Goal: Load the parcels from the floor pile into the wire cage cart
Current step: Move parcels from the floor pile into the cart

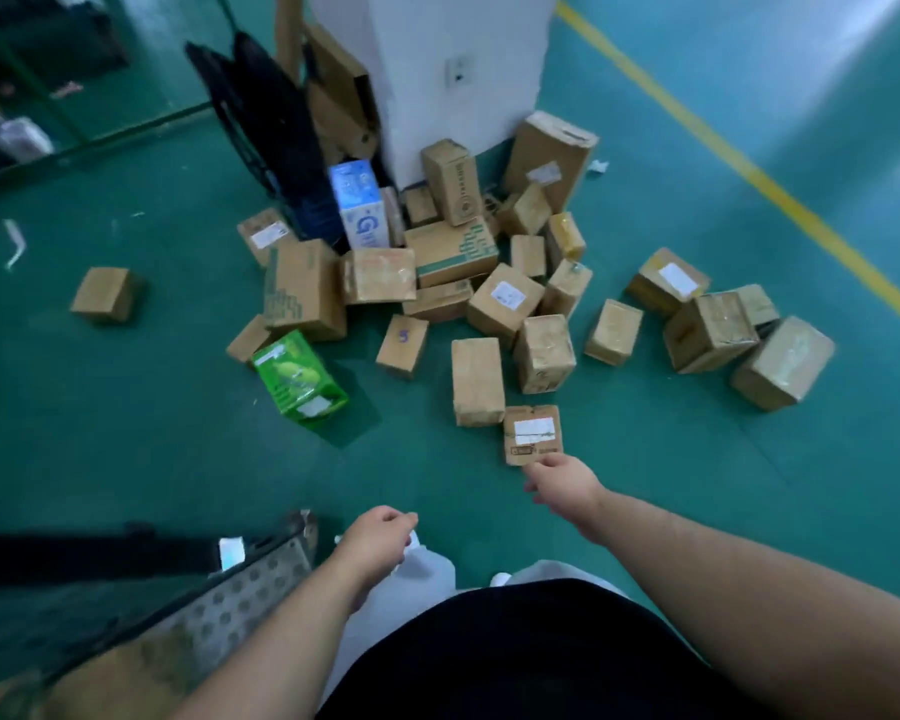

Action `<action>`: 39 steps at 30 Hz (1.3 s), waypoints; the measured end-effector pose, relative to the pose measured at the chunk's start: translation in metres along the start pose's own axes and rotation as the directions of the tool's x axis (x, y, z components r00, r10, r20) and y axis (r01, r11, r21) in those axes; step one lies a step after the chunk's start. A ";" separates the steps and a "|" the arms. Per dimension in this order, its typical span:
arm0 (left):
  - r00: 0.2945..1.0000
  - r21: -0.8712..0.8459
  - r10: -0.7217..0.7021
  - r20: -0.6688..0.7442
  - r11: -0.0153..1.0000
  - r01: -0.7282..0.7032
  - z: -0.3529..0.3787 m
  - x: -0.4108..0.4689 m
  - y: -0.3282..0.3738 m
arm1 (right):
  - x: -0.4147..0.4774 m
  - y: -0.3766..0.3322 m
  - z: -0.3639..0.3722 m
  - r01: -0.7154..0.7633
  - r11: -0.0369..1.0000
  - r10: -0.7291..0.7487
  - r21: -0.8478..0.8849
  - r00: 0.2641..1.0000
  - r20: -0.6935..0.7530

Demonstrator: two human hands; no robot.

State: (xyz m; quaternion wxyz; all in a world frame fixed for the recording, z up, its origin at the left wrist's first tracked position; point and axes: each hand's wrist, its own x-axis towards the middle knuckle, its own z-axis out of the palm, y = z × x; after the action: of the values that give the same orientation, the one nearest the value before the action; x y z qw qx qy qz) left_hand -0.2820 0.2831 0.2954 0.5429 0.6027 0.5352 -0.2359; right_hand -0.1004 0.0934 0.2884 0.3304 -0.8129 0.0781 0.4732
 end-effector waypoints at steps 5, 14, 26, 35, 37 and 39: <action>0.999 0.184 0.043 0.005 0.982 -0.043 -0.040 0.040 0.053 | -0.009 -0.022 -0.003 -0.001 0.990 0.013 0.140 0.996 -0.090; 0.963 0.444 0.208 0.169 0.857 -0.263 0.029 0.051 0.192 | -0.016 -0.001 -0.061 -0.006 0.900 0.123 0.436 0.963 -0.239; 0.891 0.653 0.126 0.436 0.637 -0.409 0.331 0.009 0.328 | 0.026 0.139 -0.314 -0.030 0.779 0.296 0.626 0.898 -0.325; 0.813 0.550 0.235 0.533 0.634 -0.543 0.472 -0.032 0.452 | 0.057 0.189 -0.479 -0.165 0.742 0.443 0.650 0.848 -0.291; 0.841 0.568 0.179 0.510 0.665 -0.486 0.477 -0.019 0.471 | 0.077 0.181 -0.491 -0.173 0.748 0.442 0.641 0.850 -0.286; 0.887 0.594 0.096 0.452 0.709 -0.380 0.483 0.008 0.494 | 0.101 0.167 -0.502 -0.175 0.756 0.429 0.631 0.861 -0.275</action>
State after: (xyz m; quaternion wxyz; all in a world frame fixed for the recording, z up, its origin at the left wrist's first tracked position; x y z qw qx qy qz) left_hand 0.3094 -0.0719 0.3425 0.4116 0.7623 0.2116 -0.4524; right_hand 0.2411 -0.3229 0.2953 0.4581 -0.7260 0.4194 0.2954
